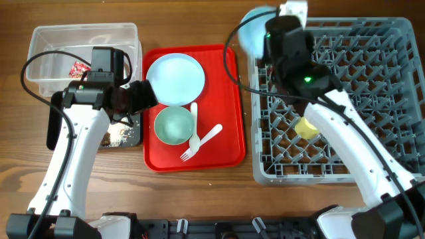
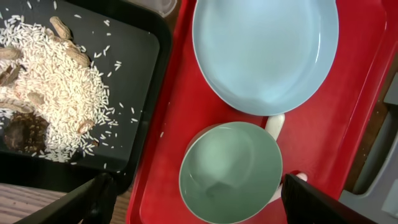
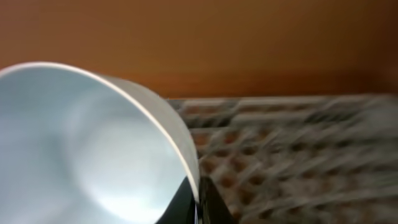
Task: Sort waste into correct bins and load items into the dishwasher rack
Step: 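Grasp the light blue bowl with the right gripper, place in rack's back-left, then grasp the green bowl on the red tray with the right gripper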
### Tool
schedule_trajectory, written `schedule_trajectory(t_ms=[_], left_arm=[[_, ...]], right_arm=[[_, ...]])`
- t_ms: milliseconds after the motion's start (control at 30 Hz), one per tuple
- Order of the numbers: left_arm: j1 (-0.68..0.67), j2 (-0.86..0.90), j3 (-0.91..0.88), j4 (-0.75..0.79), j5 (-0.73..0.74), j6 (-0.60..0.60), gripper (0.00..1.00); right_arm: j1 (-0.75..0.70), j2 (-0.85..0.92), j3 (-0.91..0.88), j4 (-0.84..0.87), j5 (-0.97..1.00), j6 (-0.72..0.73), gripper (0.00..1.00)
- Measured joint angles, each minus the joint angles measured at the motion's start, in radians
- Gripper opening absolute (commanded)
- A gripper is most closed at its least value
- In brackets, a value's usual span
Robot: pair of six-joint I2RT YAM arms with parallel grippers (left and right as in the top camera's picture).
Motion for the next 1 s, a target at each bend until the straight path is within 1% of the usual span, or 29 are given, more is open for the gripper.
schedule_trajectory(t_ms=[67, 100, 167, 267, 333, 433, 600, 733, 867, 1000], left_arm=[[0.0, 0.0, 0.0, 0.004, 0.0, 0.0, 0.86], [0.0, 0.0, 0.0, 0.005, -0.003, 0.0, 0.86], [0.0, 0.0, 0.0, 0.005, -0.003, 0.0, 0.87], [0.0, 0.0, 0.0, 0.005, -0.003, 0.0, 0.87], [0.0, 0.0, 0.0, 0.005, -0.003, -0.003, 0.87], [0.0, 0.0, 0.0, 0.005, -0.003, -0.003, 0.87], [0.0, 0.0, 0.0, 0.004, -0.003, -0.003, 0.88], [0.0, 0.0, 0.0, 0.004, -0.003, -0.003, 0.89], [0.0, 0.0, 0.0, 0.004, -0.003, -0.003, 0.89], [0.0, 0.0, 0.0, 0.004, -0.003, -0.003, 0.89]], right_arm=[[-0.024, 0.001, -0.001, 0.129, 0.145, -0.153, 0.04], [-0.042, 0.013, 0.0, 0.201, 0.255, -0.244, 0.04], [-0.052, 0.06, 0.001, 0.226, 0.374, -0.302, 0.04], [-0.053, 0.176, 0.001, 0.227, 0.442, -0.33, 0.04], [-0.053, 0.257, 0.001, 0.238, 0.459, -0.337, 0.04], [-0.053, 0.327, 0.001, 0.259, 0.467, -0.343, 0.04], [-0.039, 0.352, 0.001, 0.233, 0.462, -0.315, 0.04], [-0.021, 0.368, 0.001, 0.151, 0.446, -0.227, 0.04], [-0.023, 0.368, 0.001, 0.159, 0.452, -0.192, 0.04], [-0.023, 0.369, 0.001, 0.209, 0.492, -0.208, 0.04]])
